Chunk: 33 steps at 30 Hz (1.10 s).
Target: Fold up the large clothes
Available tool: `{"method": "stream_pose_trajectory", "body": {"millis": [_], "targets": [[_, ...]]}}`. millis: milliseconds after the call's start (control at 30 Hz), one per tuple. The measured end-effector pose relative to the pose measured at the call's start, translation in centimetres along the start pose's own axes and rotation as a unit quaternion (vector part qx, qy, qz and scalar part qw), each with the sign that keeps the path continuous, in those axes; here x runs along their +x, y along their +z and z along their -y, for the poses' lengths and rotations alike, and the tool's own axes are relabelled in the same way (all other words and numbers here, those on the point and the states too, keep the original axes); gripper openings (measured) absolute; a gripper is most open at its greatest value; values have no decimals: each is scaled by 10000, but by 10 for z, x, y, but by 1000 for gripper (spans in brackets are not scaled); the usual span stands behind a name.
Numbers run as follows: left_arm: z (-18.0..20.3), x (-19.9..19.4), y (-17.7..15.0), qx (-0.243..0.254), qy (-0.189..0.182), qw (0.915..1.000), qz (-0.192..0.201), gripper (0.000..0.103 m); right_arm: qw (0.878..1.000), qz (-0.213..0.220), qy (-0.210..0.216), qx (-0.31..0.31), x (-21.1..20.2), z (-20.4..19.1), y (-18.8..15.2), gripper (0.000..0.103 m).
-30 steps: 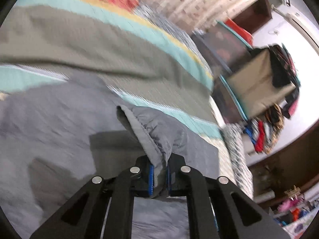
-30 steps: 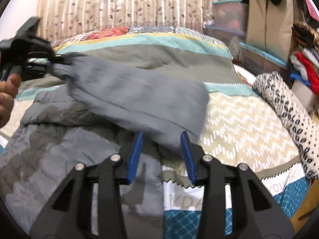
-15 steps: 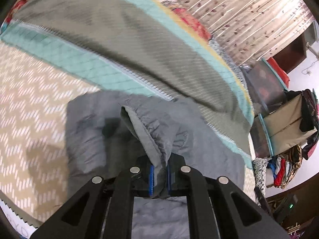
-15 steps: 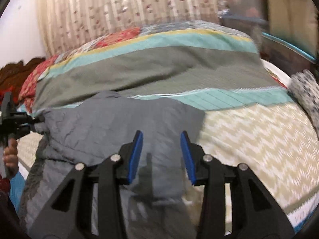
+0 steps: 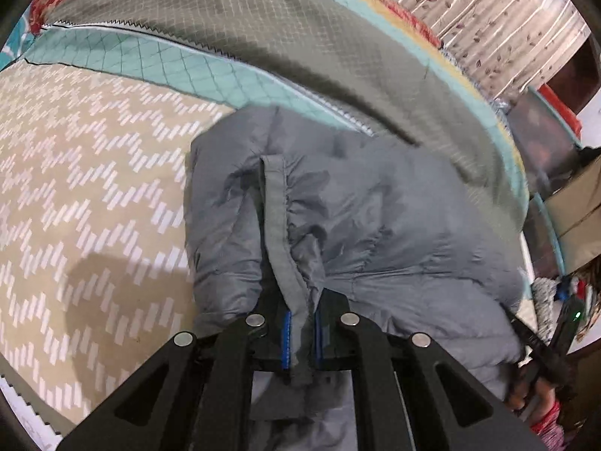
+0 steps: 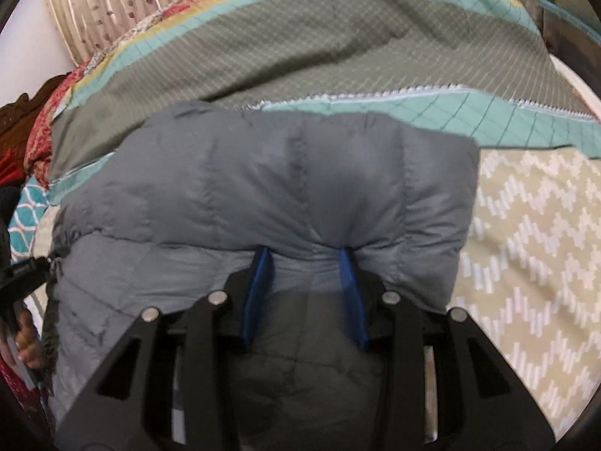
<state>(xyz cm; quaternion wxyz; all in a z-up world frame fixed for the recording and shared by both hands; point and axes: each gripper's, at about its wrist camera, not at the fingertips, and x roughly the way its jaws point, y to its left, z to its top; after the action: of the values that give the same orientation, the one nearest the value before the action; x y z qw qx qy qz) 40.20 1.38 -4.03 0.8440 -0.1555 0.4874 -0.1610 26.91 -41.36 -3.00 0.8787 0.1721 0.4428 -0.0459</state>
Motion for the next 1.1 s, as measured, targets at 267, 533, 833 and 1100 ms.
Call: {"method": "stream_pose_trajectory", "body": {"millis": [267,533,833,1100], "targets": [[-3,-9,-4,-47,18,10000,83,33,9991,320,232,120,-18,6,3,37],[-10,-25,-6,287,175,9994,75,33,9916,694,336,1036,-41,52,1,37],[15,-20,-9,503,650,9966,-81,35,9963,335,-151,782,-21,42,-4,37],[8,-96,-25,328,458,9971,515,42,9979,630,92,-149,-80,10,-39,37]]}}
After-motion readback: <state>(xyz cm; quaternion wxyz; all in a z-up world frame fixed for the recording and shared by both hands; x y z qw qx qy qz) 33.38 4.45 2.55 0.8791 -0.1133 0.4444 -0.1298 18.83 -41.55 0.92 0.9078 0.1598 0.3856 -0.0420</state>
